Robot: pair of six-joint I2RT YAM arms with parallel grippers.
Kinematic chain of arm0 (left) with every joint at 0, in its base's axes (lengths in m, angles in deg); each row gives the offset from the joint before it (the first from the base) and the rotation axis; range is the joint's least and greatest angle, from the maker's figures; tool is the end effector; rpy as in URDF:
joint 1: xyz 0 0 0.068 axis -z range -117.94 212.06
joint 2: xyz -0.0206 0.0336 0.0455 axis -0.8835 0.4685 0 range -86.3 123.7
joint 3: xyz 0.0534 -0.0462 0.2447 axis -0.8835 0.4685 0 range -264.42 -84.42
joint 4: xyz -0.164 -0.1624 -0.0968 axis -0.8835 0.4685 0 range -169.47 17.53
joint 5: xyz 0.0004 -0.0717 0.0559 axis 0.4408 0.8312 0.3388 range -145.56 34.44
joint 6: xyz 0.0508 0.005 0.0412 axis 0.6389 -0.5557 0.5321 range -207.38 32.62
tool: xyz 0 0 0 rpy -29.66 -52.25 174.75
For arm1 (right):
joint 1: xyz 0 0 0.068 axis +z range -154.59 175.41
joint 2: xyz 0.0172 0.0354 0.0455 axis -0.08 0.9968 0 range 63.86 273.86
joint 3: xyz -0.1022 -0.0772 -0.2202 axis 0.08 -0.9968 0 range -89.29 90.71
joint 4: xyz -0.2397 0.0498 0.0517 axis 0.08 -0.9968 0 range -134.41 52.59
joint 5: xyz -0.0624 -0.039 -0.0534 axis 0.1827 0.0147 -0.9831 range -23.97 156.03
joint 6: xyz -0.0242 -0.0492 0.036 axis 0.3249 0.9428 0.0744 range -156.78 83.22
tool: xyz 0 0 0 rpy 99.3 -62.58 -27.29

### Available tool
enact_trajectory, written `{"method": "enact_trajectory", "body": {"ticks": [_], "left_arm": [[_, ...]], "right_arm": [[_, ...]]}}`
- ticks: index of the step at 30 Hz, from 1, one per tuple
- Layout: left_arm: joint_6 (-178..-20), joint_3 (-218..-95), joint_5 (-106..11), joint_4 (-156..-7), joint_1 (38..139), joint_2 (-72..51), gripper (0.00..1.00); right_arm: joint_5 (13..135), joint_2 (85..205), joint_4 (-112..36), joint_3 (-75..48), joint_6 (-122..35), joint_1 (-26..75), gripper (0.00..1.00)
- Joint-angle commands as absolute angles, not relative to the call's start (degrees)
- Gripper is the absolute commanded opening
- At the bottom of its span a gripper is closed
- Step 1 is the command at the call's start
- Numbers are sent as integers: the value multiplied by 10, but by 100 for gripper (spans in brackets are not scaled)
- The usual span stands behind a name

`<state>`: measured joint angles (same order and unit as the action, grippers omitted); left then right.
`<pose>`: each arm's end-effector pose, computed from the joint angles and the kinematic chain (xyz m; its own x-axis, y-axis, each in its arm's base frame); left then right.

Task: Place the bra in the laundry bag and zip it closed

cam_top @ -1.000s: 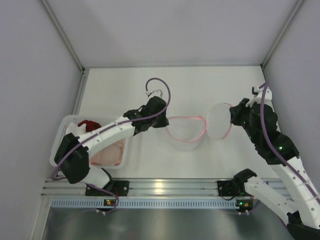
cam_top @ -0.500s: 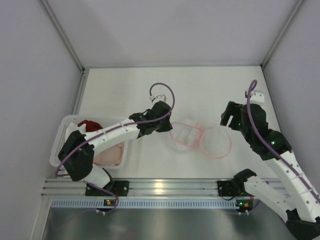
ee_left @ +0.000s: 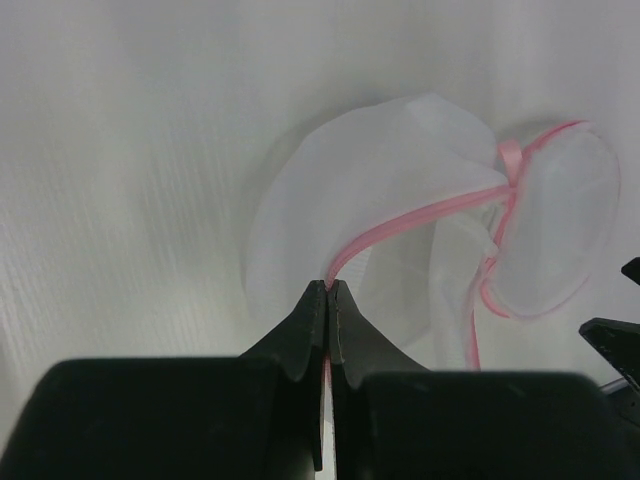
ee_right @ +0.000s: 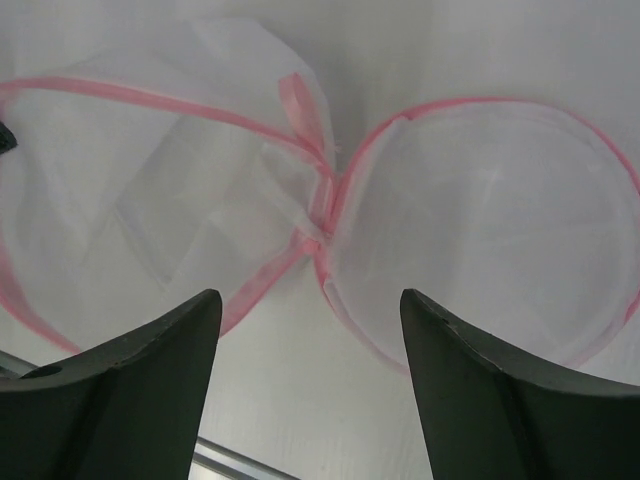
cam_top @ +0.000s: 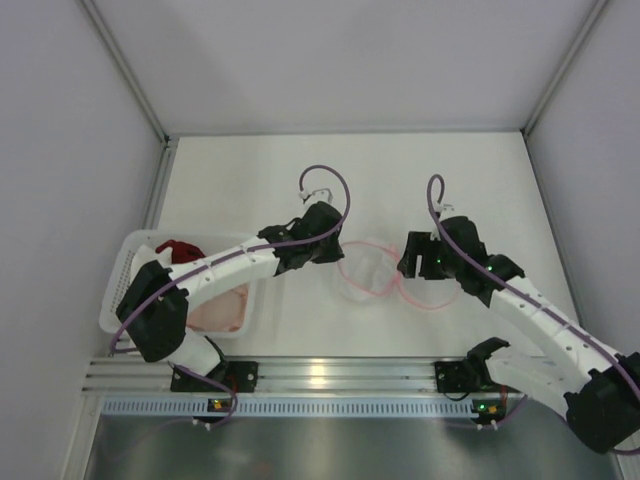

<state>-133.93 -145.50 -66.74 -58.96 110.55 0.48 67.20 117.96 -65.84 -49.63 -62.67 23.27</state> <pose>0.2252 -0.2393 0.2214 -0.7978 -0.1733 -0.5775 0.0966 0.9087 -0.4061 0.1840 0.0986 0.2268 -0.7509 0.0969 -0.6533 -0.1695 0.9277 0.3325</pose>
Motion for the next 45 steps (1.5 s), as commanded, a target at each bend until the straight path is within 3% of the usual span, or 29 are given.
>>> {"method": "enact_trajectory", "body": {"ticks": [1, 7, 26, 29, 31, 32, 34, 45], "left_arm": [[-1331, -1457, -673, -615, 1107, 1, 0], [-1326, -1457, -673, -616, 1107, 0, 0], [-1324, -1445, -684, -616, 1107, -15, 0], [-1324, -1445, -685, -615, 1107, -17, 0], [-1320, -1444, -687, -616, 1107, -22, 0], [-1319, -1442, -688, -616, 1107, -24, 0], [-1319, -1442, -687, -616, 1107, -25, 0], [-1301, -1438, -674, -615, 1109, -32, 0]], "right_arm": [[675, 1181, -576, -500, -642, 249, 72], [663, 1227, -515, -522, -641, 258, 63], [657, 1350, -442, -548, -646, 259, 61], [655, 1357, -435, -544, -639, 258, 51], [650, 1353, -437, -538, -633, 258, 29], [645, 1348, -438, -536, -632, 259, 13], [632, 1332, -449, -529, -627, 258, 0], [619, 1199, -559, -446, -612, 259, 0]]}}
